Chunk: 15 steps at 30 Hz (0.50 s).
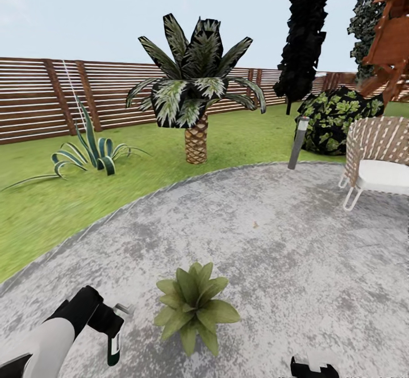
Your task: Pick up the pesticide atomizer in the garden and spray insectifuge to fully cover both potted plants in the garden.
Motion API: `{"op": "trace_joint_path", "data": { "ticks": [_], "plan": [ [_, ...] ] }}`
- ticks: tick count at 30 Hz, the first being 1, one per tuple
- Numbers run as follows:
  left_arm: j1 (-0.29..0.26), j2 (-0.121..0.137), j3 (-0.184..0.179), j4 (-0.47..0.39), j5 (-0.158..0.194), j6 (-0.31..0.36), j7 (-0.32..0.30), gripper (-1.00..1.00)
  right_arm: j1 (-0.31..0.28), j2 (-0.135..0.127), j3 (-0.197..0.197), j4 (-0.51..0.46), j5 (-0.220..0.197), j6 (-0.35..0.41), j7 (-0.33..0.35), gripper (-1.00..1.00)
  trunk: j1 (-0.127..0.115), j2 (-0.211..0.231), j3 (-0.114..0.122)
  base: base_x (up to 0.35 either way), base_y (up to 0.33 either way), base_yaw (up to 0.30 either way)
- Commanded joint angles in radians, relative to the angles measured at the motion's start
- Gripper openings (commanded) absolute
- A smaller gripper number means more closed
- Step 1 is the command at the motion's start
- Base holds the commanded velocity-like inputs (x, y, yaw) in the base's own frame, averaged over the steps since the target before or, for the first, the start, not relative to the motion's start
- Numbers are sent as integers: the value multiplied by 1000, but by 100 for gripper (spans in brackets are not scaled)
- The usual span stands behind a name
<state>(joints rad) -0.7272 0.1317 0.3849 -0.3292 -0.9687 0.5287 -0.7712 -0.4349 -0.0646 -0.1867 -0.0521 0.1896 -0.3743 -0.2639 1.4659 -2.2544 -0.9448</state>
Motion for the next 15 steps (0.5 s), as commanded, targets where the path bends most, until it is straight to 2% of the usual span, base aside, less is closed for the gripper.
{"op": "trace_joint_path", "data": {
  "ticks": [1,2,4,8,9,12,15],
  "plan": [
    [-2,-1,1,-1,-5,7,-7,-100,-1,0,-8,1,10,-3,-3,100,0,0,-1,3,0,-73],
    [-3,0,-11,0,-5,7,-13,-100,-1,-1,-8,1,11,-3,-3,100,0,0,-1,2,0,-46],
    [-7,6,-60,-2,-6,28,-67,-100,-1,-1,-8,1,11,-3,-3,100,0,0,-1,1,0,-20],
    [-9,13,-151,-11,-10,73,-227,-100,-1,-1,-7,1,11,-3,-3,100,0,0,-1,0,0,-6],
    [-5,4,-200,-41,-99,85,-309,-100,-1,-1,-7,1,11,-3,-3,100,0,0,-1,0,0,0],
    [-4,3,-199,-42,-138,86,-310,-100,-1,-1,-7,1,11,-2,-3,100,0,0,-1,0,0,0],
    [-6,0,-198,-42,-157,83,-310,-100,-2,-1,-8,0,11,-2,-3,100,0,0,-1,2,0,-86]
  ]
}}
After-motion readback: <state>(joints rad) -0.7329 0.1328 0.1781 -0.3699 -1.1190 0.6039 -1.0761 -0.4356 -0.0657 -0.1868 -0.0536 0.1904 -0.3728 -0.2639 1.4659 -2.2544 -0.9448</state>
